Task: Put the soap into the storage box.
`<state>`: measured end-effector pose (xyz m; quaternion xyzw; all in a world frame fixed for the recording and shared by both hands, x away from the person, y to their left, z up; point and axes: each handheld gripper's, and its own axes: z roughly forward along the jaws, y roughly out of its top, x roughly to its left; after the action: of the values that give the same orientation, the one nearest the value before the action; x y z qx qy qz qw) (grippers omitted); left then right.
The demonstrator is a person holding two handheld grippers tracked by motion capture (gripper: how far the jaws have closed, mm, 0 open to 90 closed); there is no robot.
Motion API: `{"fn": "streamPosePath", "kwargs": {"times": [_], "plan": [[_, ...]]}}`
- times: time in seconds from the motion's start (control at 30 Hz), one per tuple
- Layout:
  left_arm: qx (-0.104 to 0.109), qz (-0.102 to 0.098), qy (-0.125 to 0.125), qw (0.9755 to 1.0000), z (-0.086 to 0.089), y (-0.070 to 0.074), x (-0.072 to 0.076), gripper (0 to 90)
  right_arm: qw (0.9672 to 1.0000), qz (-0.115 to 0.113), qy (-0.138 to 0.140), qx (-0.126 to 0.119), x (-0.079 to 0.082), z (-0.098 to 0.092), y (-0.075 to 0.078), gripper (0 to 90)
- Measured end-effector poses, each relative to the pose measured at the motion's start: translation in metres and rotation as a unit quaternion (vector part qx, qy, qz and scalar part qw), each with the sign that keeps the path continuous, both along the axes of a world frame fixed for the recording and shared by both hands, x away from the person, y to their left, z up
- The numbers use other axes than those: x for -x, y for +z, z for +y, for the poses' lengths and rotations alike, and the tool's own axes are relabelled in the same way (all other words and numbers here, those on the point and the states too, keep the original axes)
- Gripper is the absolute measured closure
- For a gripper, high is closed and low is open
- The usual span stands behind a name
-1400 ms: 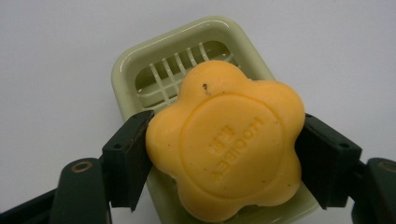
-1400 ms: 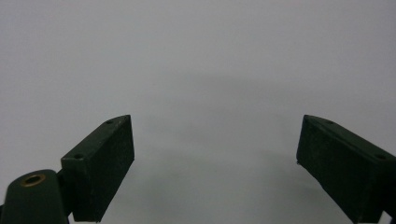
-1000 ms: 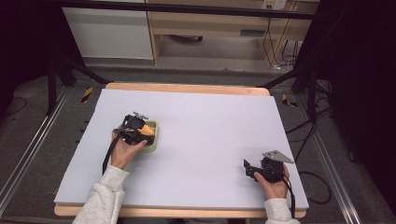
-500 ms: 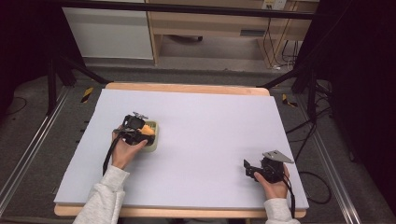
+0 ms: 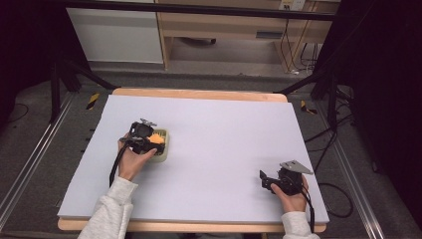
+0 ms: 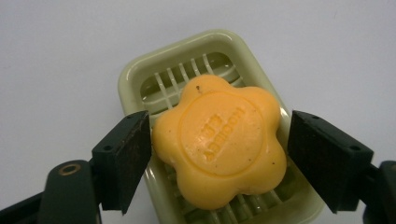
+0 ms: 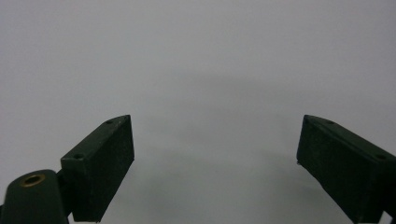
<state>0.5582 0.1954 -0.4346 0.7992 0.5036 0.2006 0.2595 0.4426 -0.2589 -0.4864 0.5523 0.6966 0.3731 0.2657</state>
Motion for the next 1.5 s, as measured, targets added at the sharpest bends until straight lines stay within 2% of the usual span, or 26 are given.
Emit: {"fn": "streamPosePath", "kwargs": {"times": [0.3,0.67,1.03,1.33,1.5], "plan": [[0.012,-0.015,0.001,0.9998,0.003,0.010,0.005,20.7,1.0000,-0.001,-0.002,-0.001,0.000,0.000,0.000,11.5],[0.053,-0.040,-0.016,0.9976,0.004,0.019,0.017,22.5,1.0000,-0.003,-0.004,-0.006,0.000,-0.001,0.000,11.4],[0.052,-0.072,-0.039,0.9953,0.001,0.021,0.034,27.8,0.9999,-0.003,-0.009,-0.013,0.001,-0.002,0.001,11.5],[0.059,-0.092,-0.025,0.9937,0.016,0.021,0.052,28.4,0.9999,-0.006,-0.008,-0.003,0.002,-0.003,0.001,11.7],[0.076,-0.106,-0.017,0.9912,0.031,0.020,0.063,28.2,0.9999,-0.006,-0.010,-0.004,0.003,-0.003,0.001,11.9]]}}
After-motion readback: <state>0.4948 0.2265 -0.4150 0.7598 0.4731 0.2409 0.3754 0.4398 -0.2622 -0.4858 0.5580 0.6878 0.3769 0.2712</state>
